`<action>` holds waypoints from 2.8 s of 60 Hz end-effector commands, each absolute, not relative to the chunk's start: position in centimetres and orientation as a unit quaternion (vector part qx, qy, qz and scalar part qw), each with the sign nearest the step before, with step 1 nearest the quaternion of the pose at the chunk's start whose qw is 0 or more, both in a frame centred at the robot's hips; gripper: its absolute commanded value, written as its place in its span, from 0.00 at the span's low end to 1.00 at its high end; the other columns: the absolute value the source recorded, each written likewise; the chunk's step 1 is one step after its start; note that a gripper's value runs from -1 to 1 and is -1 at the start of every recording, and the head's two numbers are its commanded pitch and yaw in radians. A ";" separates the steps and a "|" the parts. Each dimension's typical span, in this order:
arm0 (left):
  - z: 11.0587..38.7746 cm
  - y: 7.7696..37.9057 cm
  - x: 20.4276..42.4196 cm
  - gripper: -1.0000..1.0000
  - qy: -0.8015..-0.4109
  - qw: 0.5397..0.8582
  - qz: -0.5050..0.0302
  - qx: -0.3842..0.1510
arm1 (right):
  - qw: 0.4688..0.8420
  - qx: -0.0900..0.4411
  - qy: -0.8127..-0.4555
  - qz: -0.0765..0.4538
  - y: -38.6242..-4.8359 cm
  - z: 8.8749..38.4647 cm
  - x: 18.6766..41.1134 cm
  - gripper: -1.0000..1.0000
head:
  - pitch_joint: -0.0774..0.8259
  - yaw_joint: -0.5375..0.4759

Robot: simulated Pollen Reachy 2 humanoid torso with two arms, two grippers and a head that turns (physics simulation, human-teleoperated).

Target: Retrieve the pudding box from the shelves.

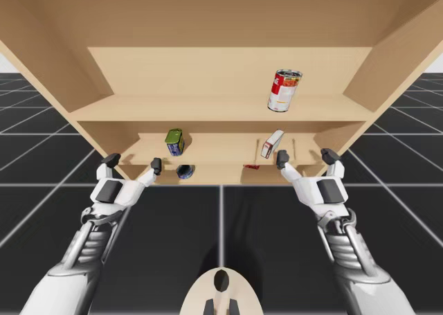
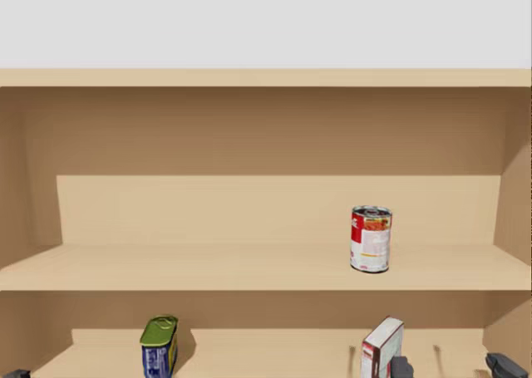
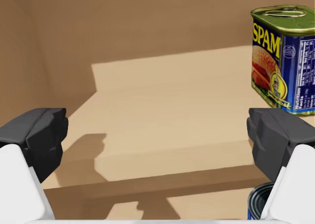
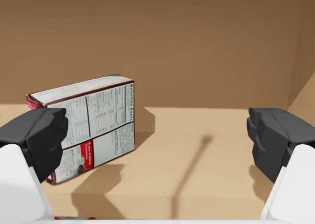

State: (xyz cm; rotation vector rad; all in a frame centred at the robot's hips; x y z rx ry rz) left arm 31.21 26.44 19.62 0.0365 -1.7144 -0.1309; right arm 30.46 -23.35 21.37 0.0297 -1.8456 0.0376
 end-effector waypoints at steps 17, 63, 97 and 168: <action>19.6 26.4 31.1 0.00 -0.756 0.651 -0.057 0.016 | 0.609 0.033 -0.792 0.013 -22.7 21.2 30.1 0.00 | 0.23 0.52; 19.6 26.1 31.1 0.00 -0.761 0.645 -0.061 0.025 | 0.627 0.064 -0.776 0.029 -22.9 21.8 30.2 0.00 | 0.56 0.25; 19.7 26.4 31.2 0.00 -0.761 0.646 -0.057 0.023 | 0.683 0.132 -0.706 0.134 -23.6 23.4 33.8 0.00 | 0.56 0.27; 19.6 26.0 31.1 0.00 -0.762 0.644 -0.063 0.020 | 0.700 0.086 -0.693 0.154 -21.7 21.2 42.0 1.00 | 0.57 0.29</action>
